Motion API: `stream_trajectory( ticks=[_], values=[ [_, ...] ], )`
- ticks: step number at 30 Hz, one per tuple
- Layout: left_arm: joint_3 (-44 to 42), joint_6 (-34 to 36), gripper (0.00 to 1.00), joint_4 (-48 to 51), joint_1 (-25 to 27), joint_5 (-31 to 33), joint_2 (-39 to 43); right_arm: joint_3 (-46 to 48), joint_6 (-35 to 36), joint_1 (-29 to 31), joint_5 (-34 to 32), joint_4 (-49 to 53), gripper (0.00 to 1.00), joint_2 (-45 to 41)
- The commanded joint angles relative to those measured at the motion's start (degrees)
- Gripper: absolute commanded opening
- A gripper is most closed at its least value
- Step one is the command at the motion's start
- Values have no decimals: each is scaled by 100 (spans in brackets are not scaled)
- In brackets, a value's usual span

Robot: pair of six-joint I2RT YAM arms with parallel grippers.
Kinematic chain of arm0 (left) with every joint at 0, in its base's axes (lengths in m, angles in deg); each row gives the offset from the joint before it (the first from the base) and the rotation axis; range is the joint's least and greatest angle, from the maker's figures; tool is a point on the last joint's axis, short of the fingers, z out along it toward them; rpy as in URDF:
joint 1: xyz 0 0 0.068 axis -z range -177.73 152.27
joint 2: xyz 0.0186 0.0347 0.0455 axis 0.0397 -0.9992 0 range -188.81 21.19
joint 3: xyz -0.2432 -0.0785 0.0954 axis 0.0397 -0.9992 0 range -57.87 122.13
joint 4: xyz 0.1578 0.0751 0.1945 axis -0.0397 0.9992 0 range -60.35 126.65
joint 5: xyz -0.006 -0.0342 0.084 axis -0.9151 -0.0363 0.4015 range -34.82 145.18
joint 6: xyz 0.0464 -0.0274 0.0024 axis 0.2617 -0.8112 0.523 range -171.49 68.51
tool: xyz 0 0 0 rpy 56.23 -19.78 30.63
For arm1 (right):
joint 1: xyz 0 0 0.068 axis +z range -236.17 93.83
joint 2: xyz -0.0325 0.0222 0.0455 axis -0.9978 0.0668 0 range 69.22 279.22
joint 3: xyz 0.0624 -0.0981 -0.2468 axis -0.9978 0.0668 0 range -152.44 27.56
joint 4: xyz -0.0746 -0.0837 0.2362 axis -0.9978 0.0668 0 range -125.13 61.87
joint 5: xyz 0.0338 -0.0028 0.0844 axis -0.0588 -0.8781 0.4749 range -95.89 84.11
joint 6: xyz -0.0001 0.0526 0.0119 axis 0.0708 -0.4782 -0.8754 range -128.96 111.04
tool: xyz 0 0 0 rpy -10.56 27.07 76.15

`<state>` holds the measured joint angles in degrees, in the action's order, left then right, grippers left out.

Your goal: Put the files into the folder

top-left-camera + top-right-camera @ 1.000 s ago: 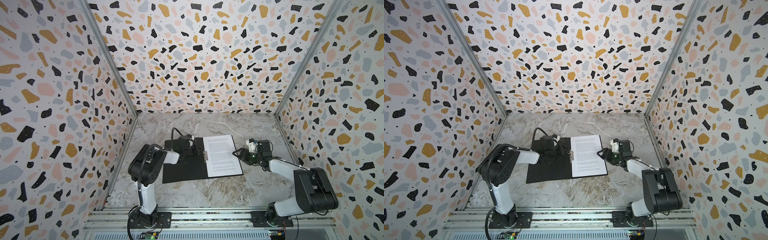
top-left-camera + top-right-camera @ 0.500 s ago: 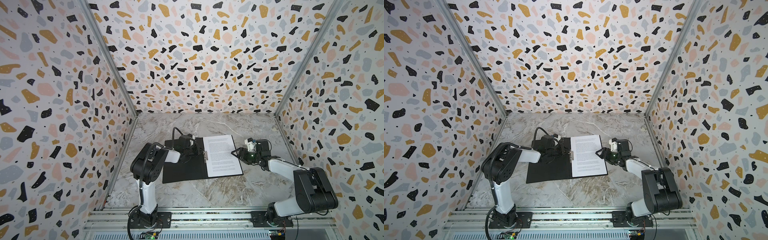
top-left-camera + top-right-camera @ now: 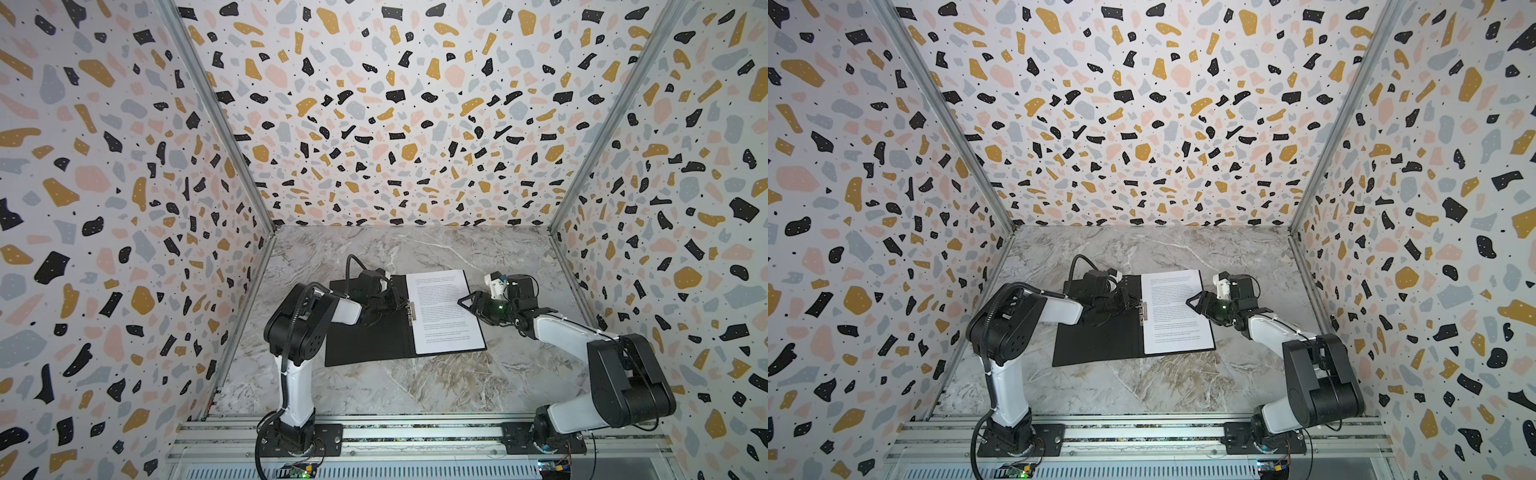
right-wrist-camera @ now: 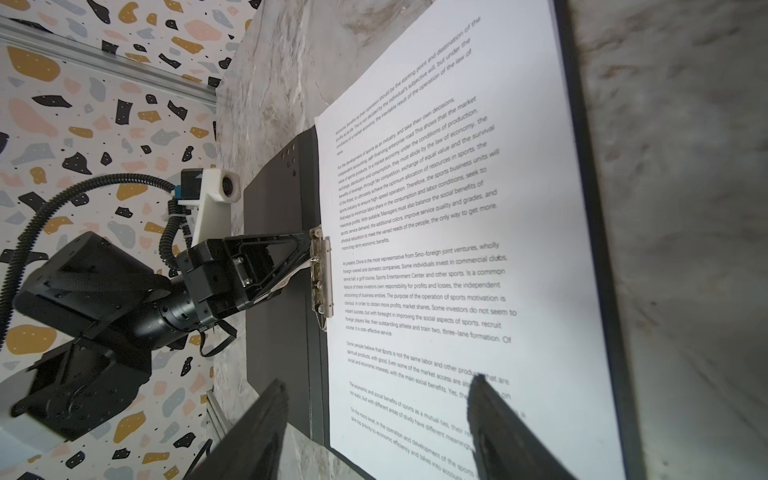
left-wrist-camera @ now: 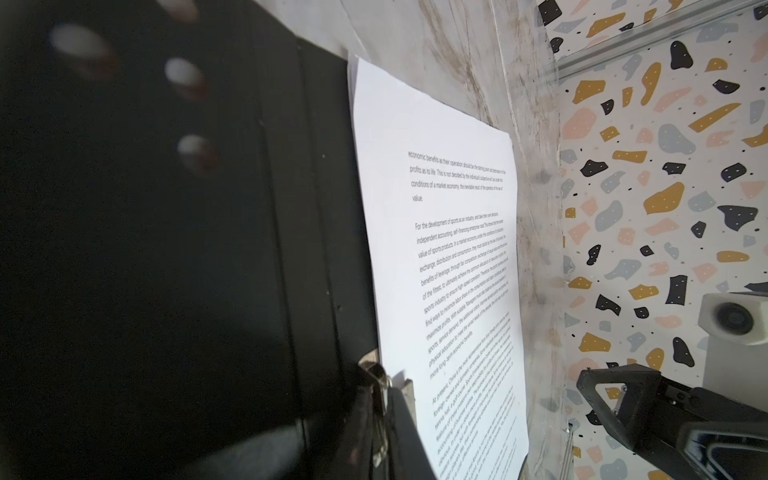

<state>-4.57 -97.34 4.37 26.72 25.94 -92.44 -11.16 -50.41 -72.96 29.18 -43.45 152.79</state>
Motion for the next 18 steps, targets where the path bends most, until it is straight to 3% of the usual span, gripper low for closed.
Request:
stream_trajectory(
  ticks=[1,18],
  values=[
    [128,250,12,269,-1,138,-115,-291,-209,198,77,85,68,-4],
    [111,277,12,287,5,208,-186,-997,-1942,1329,641,-851,46,1271]
  ],
)
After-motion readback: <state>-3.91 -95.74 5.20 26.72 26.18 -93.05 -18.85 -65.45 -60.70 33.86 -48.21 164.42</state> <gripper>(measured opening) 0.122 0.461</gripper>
